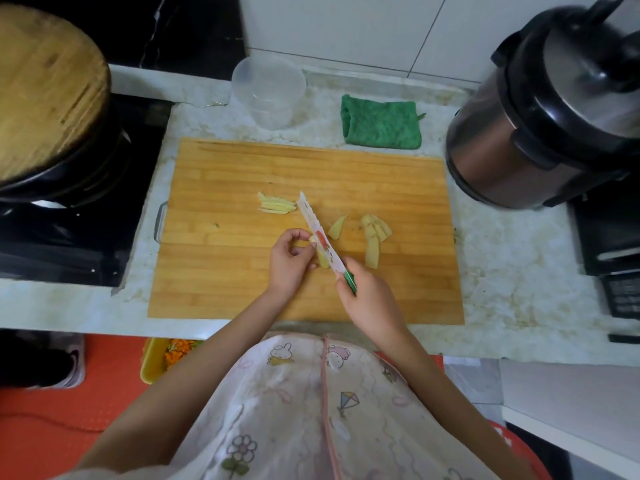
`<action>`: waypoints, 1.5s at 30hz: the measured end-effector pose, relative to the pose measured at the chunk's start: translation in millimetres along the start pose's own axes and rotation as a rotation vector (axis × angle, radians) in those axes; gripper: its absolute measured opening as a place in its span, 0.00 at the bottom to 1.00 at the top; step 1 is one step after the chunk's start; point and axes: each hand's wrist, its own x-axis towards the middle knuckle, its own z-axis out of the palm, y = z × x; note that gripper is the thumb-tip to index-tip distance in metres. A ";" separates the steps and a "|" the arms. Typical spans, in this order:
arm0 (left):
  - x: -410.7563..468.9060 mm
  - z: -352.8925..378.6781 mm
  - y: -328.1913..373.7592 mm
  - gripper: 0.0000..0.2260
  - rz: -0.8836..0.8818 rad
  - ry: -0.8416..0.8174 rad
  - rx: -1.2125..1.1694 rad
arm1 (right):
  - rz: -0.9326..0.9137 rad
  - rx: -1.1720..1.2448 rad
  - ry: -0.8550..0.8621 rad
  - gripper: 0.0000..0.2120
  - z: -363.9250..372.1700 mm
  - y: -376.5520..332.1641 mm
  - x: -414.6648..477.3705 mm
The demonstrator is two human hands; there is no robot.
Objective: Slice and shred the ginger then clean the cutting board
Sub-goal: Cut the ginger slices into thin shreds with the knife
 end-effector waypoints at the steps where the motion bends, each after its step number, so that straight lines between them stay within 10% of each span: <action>1: 0.1 0.0 0.2 0.09 0.002 0.000 0.001 | 0.002 0.003 -0.005 0.10 -1.4 -0.3 0.2; 45: 0.4 -1.1 -4.5 0.06 -0.009 0.016 -0.006 | -0.024 -0.100 -0.003 0.08 0.7 -16.3 11.0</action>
